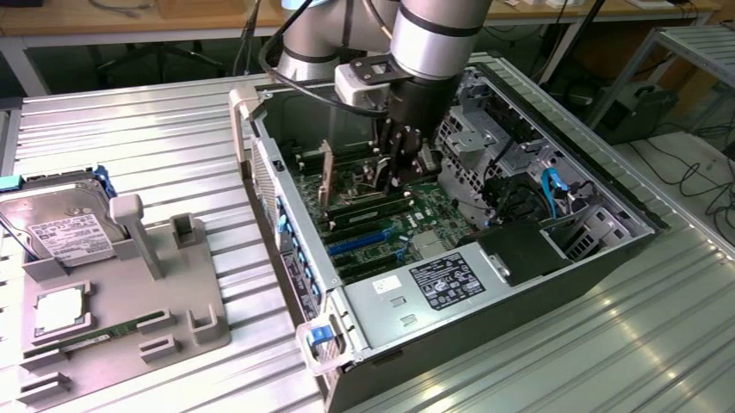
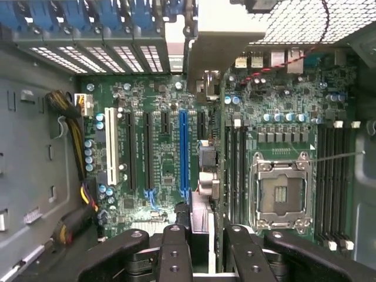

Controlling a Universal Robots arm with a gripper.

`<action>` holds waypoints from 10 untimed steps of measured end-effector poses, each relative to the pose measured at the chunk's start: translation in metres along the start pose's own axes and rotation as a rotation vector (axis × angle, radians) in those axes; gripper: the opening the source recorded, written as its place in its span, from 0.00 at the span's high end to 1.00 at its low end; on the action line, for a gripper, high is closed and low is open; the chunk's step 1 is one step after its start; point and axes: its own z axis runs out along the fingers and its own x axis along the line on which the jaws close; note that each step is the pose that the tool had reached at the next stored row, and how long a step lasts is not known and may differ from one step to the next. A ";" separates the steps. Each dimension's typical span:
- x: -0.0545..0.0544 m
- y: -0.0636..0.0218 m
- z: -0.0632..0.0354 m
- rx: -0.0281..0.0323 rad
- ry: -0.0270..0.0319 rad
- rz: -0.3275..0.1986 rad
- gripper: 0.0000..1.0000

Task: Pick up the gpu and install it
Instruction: 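Insert the gpu into the slot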

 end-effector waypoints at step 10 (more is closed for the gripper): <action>0.009 0.0076 0.0161 -0.0002 0.0004 0.000 0.72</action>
